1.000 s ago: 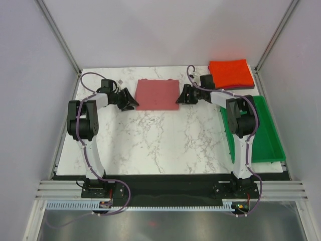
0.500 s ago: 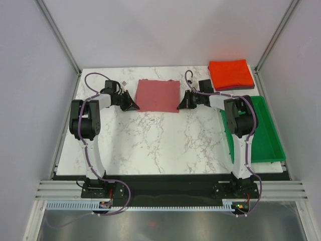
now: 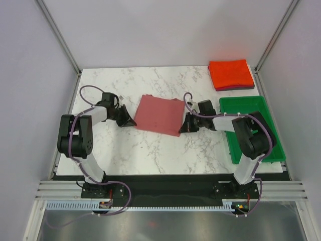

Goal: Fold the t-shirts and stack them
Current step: Neatly place the folded tshirt to the corner

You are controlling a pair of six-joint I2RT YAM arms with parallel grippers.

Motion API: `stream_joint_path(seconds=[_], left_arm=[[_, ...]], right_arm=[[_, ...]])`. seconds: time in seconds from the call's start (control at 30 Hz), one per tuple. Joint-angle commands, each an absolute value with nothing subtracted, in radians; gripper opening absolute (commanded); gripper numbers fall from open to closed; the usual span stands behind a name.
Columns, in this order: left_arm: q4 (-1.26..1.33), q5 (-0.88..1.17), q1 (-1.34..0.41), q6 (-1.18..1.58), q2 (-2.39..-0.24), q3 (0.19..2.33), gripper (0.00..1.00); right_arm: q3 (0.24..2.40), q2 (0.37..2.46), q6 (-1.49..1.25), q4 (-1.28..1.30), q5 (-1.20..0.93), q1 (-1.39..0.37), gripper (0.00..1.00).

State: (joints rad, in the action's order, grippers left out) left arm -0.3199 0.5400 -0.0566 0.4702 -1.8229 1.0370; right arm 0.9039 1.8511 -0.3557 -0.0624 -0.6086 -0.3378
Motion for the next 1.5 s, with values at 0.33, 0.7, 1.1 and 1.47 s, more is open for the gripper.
stream_joint_path(seconds=[0.33,0.7,1.1,1.47], left_arm=[[-0.503,0.364,-0.043,0.456,-1.576,0.968,0.34],[-0.454,0.483,-0.218,0.499,-1.561,1.011,0.39],[-0.422,0.411,-0.219,0.529,-1.66,0.956,0.39],[-0.423,0.373,-0.218,0.532,-1.68,0.946,0.4]], right_arm=[[0.755,1.572,-0.348,0.066,-0.437,-0.359,0.5],[1.152,1.781,-0.216,0.219,-0.439,-0.255,0.73],[1.595,2.149,-0.091,0.357,-0.581,-0.229,0.77],[1.635,2.238,0.061,0.466,-0.604,-0.229,0.75]])
